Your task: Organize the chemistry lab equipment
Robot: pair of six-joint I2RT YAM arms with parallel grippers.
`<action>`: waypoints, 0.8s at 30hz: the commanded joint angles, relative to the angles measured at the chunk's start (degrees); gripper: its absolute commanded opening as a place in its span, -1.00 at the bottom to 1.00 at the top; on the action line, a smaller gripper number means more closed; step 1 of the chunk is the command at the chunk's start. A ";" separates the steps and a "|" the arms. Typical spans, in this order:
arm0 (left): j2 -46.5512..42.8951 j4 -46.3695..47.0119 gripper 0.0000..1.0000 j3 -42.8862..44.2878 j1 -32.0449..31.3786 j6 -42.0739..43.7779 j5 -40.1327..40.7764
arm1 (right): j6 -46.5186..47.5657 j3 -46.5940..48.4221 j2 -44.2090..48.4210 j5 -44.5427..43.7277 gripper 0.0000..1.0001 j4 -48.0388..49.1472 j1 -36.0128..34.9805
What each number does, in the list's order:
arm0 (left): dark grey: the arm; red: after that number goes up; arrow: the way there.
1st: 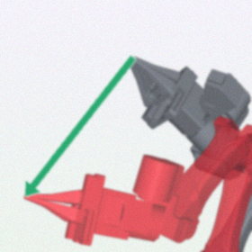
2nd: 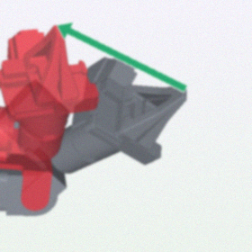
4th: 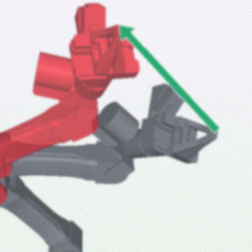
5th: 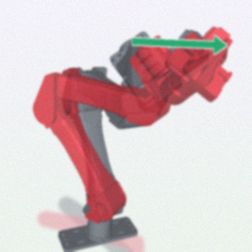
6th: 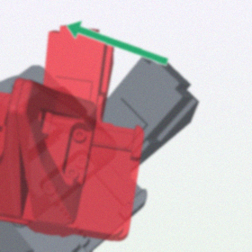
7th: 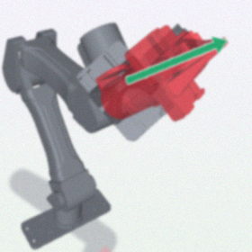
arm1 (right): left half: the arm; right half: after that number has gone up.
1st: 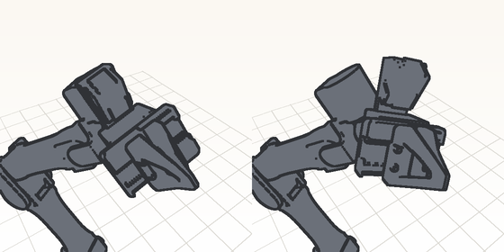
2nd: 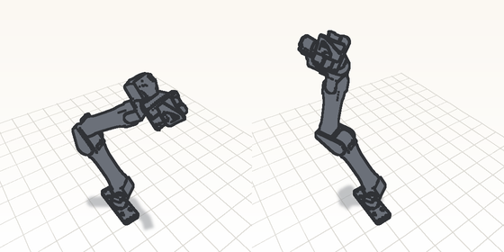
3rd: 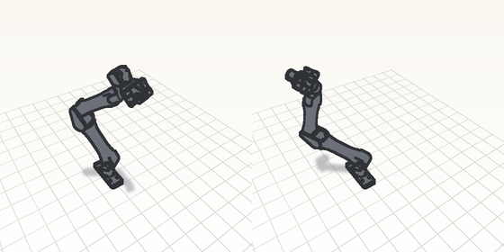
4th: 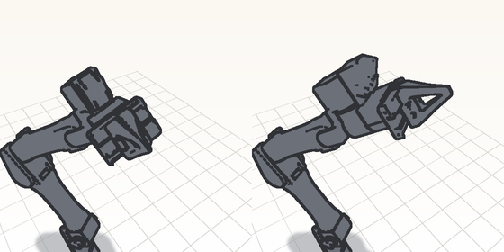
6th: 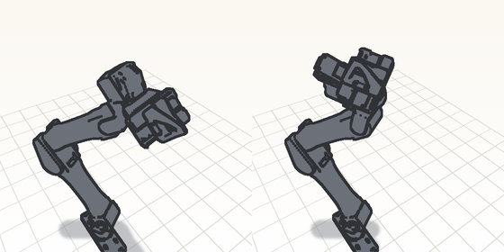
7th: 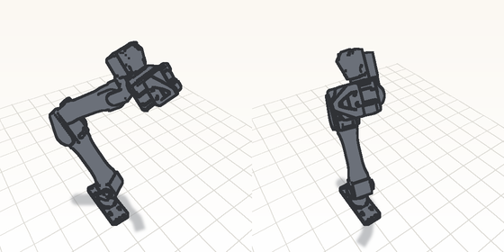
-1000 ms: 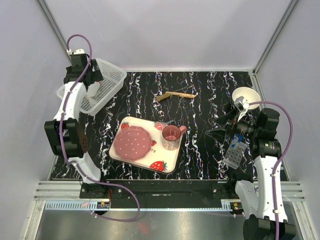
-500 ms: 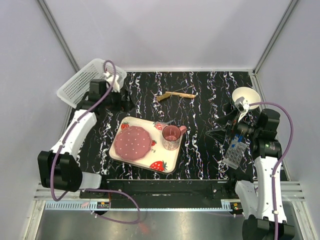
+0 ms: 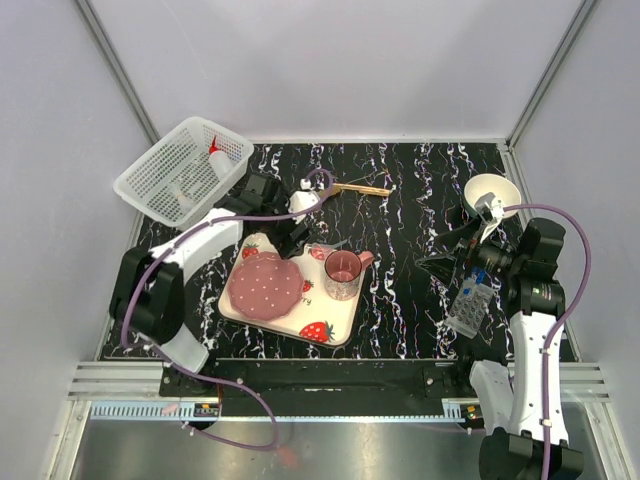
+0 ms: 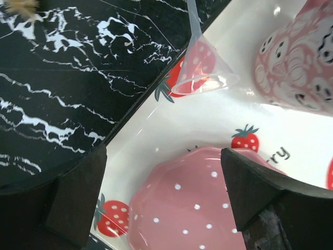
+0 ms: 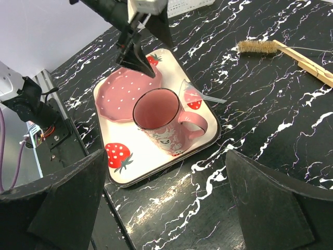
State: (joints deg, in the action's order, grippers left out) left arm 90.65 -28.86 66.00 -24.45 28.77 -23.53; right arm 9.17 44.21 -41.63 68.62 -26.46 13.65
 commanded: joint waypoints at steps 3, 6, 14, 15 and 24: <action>6.54 0.12 0.81 6.15 -1.21 13.50 -3.27 | 0.32 0.35 0.41 2.48 0.99 0.53 0.76; 9.62 0.12 0.72 8.27 -2.44 14.29 -2.84 | 0.24 0.35 0.67 2.57 1.00 0.53 1.11; 13.76 1.62 0.66 10.28 -5.26 15.61 -3.10 | -0.64 -0.17 1.46 3.80 0.99 1.58 1.99; 14.81 1.62 0.64 10.64 -5.52 15.52 -3.01 | -0.73 -0.09 1.55 3.98 1.00 1.67 1.99; 18.16 1.53 0.15 13.63 -6.31 13.59 -2.92 | -1.61 -0.88 2.78 4.86 0.99 2.55 2.43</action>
State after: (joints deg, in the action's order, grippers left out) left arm 108.25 -29.47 76.58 -30.39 42.11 -23.99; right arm 8.49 43.48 -39.83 71.55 -26.15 15.55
